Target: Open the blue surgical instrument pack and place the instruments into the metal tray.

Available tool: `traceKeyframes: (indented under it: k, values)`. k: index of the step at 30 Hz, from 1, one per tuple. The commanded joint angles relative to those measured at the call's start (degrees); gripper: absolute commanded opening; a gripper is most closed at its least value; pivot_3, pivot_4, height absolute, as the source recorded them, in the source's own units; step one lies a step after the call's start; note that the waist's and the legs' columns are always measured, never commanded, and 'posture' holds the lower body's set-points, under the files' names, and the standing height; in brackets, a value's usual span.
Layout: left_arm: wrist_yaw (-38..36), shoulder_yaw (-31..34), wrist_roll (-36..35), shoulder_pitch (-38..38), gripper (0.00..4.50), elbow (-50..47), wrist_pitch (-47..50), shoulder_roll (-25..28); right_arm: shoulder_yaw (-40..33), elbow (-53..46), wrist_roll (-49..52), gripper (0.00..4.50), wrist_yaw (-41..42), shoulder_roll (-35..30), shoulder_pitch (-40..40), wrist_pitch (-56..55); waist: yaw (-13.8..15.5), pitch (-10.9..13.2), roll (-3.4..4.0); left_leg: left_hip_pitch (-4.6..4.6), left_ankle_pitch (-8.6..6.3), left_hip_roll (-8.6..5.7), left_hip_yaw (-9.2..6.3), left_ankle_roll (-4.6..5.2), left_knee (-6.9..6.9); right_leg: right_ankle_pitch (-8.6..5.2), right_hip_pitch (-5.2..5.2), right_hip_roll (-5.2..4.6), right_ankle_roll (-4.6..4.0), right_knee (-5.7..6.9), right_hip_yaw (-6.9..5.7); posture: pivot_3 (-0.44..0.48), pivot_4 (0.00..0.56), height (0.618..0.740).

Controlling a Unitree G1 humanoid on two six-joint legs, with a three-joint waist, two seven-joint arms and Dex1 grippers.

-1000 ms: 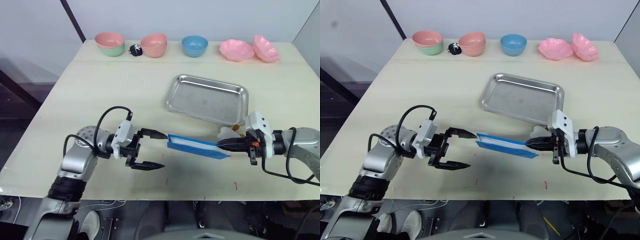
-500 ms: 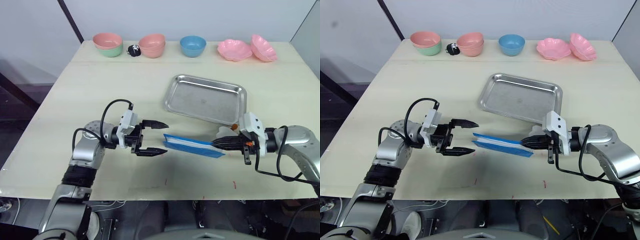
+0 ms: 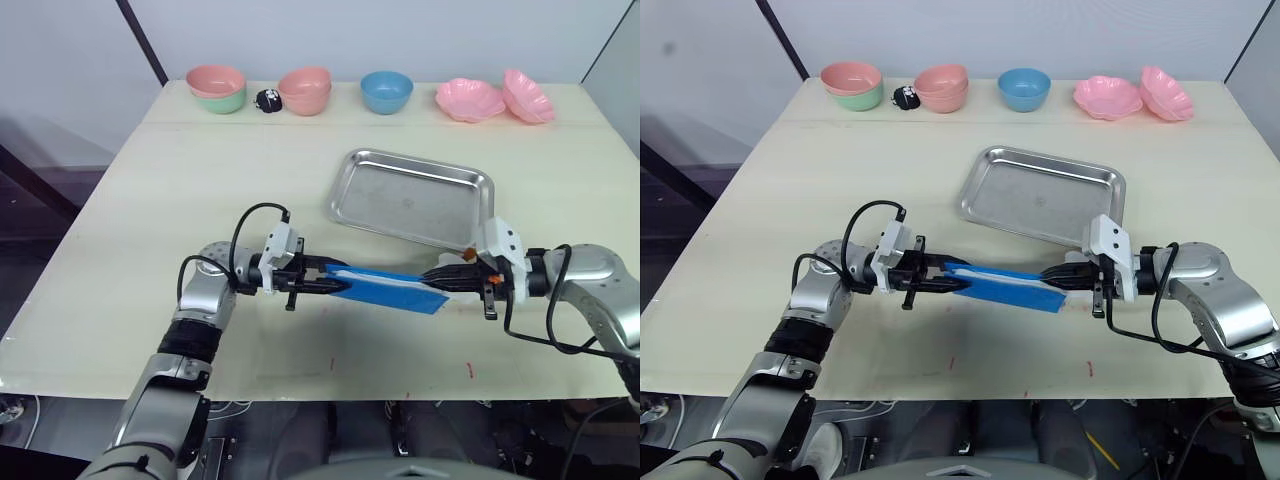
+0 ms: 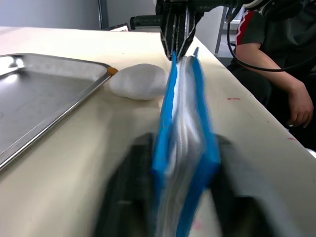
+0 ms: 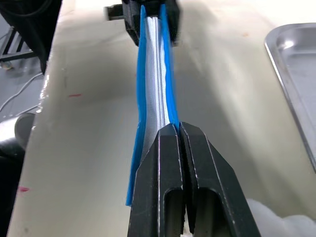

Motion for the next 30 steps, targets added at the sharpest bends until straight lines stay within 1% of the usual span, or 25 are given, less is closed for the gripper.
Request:
traceKeyframes:
  k: [1,5,6,10,15,17,19,23,27,30]
  values:
    - [-2.01,0.74,-1.6,0.52,0.04,-1.6,0.54,0.17,-0.2,-0.63,-0.48,0.0,-0.02,0.63,-0.81,-0.96,0.0,0.0,0.0,0.0,0.0,0.0,-0.01,0.0,0.0,0.0,0.0,0.0,0.0,0.0,0.0,0.0,0.15,0.74]
    - [-1.93,0.38,-1.63,2.27,0.04,-3.5,1.02,0.4,-0.96,-0.36,-2.03,0.0,-1.31,0.66,-0.87,-1.75,-0.02,0.0,0.0,0.0,0.0,0.0,0.0,0.0,0.0,0.0,0.0,0.0,0.0,-0.01,0.01,0.0,0.15,0.74]
    - [-1.67,0.37,-1.64,2.79,0.01,-4.09,1.14,0.43,-1.95,-0.5,-1.18,0.27,-1.38,0.48,-0.77,-1.12,0.02,0.0,0.0,0.0,0.0,0.0,0.0,0.0,0.0,0.0,0.0,-0.01,0.0,0.0,0.0,0.0,0.15,0.74]
    - [-0.29,0.53,-2.17,4.41,0.0,-6.92,2.19,0.38,-7.56,-0.08,2.55,1.72,-3.41,1.08,0.1,-0.39,0.11,0.0,0.0,0.0,0.0,0.0,0.0,0.0,0.0,0.0,0.0,-0.04,0.0,0.0,0.0,0.0,0.15,0.74]
    - [0.33,0.44,-2.13,5.77,0.0,-9.25,2.56,0.29,-14.31,4.05,2.9,3.88,-6.87,1.06,2.48,-0.71,0.24,0.0,0.0,-0.03,0.0,-0.02,-0.01,0.0,-0.01,0.0,0.0,-0.06,0.0,-0.02,-0.01,0.0,0.15,0.74]
    - [0.41,0.46,-1.99,6.01,0.0,-9.68,2.41,0.26,-16.25,6.24,1.74,4.45,-9.49,1.57,3.52,-1.31,0.28,0.0,0.0,-0.05,0.0,-0.02,-0.04,0.0,-0.01,0.0,0.0,-0.06,0.0,-0.04,-0.03,0.0,0.15,0.74]
    - [0.47,0.61,-1.95,6.14,0.0,-9.82,2.29,0.34,-16.66,7.28,1.45,4.45,-9.59,1.05,5.24,-0.76,0.23,0.0,0.0,-0.05,0.0,-0.02,0.01,0.0,-0.01,0.0,0.0,-0.06,0.0,-0.02,0.0,0.0,0.15,0.74]
    - [0.71,0.76,-1.68,6.23,0.0,-9.96,1.87,0.51,-16.94,8.96,0.66,4.45,-11.51,2.06,10.05,-0.06,0.19,0.0,0.0,-0.02,0.0,-0.01,0.01,0.0,-0.02,0.0,0.0,-0.04,0.0,0.0,0.01,0.0,0.15,0.74]
    - [1.25,1.0,-1.72,6.33,0.0,-10.52,2.04,0.81,-16.53,8.11,1.67,4.45,-13.18,3.43,14.11,2.79,0.08,0.01,0.03,-0.01,0.0,-0.01,0.06,0.0,-0.02,0.0,0.0,-0.04,0.0,0.01,0.05,0.0,0.15,0.74]
    - [1.76,1.11,-1.81,6.52,0.0,-11.06,2.19,0.95,-15.79,7.21,2.88,4.45,-14.46,5.09,15.69,5.66,0.08,0.01,0.03,0.02,0.0,-0.01,0.07,0.0,-0.01,0.0,0.02,-0.03,0.0,0.02,0.07,0.0,0.15,0.74]
